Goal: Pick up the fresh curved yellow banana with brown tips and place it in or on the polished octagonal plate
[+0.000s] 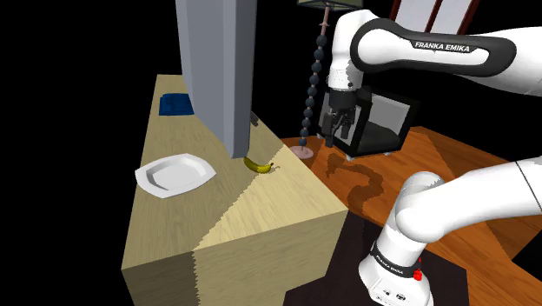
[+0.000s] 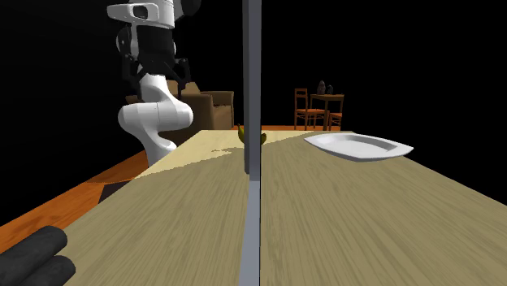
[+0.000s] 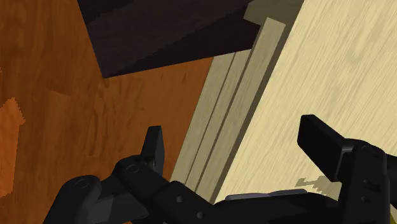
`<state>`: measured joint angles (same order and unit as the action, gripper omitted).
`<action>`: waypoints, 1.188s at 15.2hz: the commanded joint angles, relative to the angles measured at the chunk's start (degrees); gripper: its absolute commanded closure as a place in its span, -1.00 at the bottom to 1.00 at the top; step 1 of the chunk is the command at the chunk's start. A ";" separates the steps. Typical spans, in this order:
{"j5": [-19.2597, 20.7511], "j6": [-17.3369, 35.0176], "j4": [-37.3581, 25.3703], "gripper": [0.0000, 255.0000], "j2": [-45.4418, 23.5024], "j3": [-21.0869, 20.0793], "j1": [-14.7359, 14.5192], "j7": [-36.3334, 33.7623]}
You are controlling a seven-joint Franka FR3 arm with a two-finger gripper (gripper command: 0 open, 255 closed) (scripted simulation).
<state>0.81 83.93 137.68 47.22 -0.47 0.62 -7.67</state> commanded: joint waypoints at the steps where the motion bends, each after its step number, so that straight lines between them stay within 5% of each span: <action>1: 0.00 0.00 0.00 -1.00 0.00 0.00 0.00 0.00; 18: -0.44 21.73 -11.19 -1.00 -25.58 -13.50 -7.68 -2.38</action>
<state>0.01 104.21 127.09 23.22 -13.19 -6.74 -9.89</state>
